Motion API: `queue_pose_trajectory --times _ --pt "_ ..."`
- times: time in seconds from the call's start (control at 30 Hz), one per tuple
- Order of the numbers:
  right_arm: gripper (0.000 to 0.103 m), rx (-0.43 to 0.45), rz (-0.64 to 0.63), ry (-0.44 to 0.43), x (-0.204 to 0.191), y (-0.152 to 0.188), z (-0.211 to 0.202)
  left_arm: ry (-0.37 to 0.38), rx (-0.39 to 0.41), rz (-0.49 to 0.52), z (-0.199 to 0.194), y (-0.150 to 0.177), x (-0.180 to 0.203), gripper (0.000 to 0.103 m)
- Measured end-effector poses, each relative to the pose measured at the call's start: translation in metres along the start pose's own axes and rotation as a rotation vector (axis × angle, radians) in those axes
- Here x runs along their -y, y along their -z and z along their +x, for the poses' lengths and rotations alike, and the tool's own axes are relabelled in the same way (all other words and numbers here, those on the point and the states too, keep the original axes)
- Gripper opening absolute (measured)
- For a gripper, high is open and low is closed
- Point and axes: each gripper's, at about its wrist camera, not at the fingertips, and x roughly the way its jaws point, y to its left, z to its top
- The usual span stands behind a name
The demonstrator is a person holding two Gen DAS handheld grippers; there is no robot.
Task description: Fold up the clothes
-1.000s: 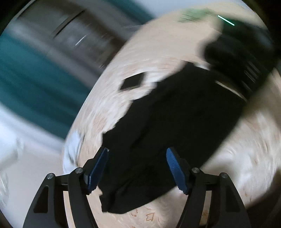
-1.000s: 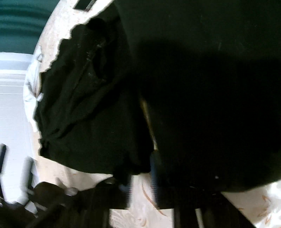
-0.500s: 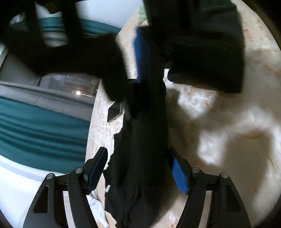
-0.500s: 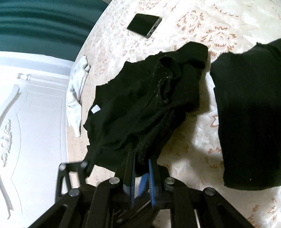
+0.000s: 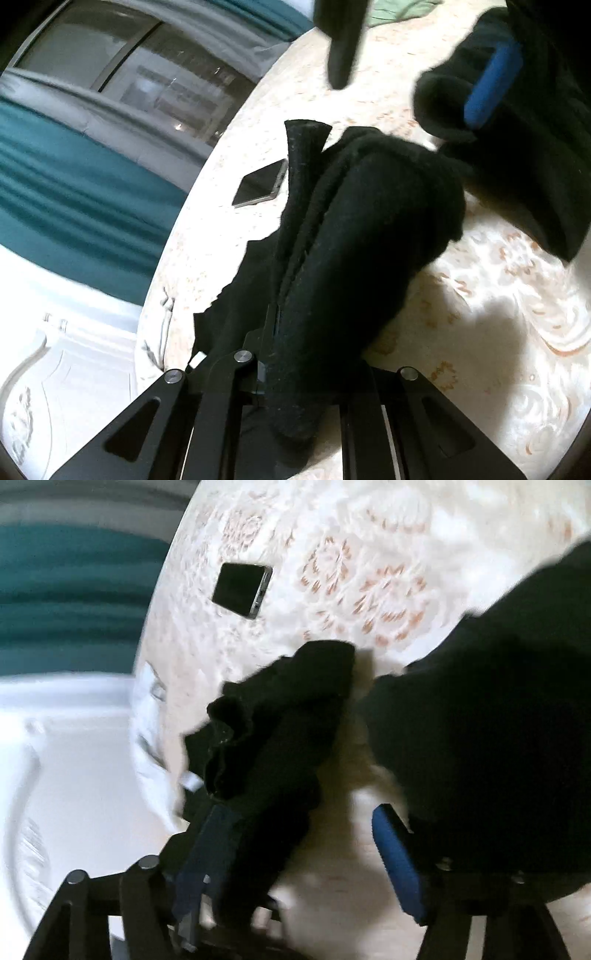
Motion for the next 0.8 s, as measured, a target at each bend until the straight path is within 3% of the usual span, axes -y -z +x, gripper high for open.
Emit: queue_pose_trajectory --times 0.2,0.33,0.37,0.4,0.47,0.57,0.6,0.63,0.8 --pt "0.078 -0.037 -0.029 0.004 -0.023 -0.012 0.037 0.015 0.002 -0.054 0.000 -0.005 -0.010 0.011" --pt "0.077 -0.046 0.077 -0.035 -0.008 -0.031 0.056 0.041 0.007 -0.060 -0.005 0.007 -0.004 0.011" --pt "0.067 -0.054 0.105 -0.034 -0.004 -0.033 0.058 0.045 0.008 -0.052 -0.005 0.009 0.000 0.011" --pt "0.044 -0.062 0.133 -0.032 0.000 -0.036 0.061 0.048 0.008 -0.044 -0.006 0.011 0.003 0.011" --pt "0.039 -0.074 0.150 -0.019 0.002 -0.038 0.060 0.037 0.014 -0.012 -0.009 0.017 0.015 0.011" --pt "0.049 -0.087 0.111 0.014 -0.002 -0.035 0.049 0.023 0.021 0.030 -0.020 0.026 0.029 0.011" --pt "0.064 -0.081 0.098 0.037 -0.003 -0.033 0.045 0.022 0.022 0.040 -0.019 0.027 0.031 0.011" --pt "0.071 -0.068 0.092 0.052 -0.005 -0.031 0.039 0.022 0.022 0.047 -0.019 0.026 0.033 0.011" --pt "0.078 -0.039 0.111 0.087 0.001 -0.035 0.037 0.020 0.024 0.040 -0.015 0.026 0.029 0.011"
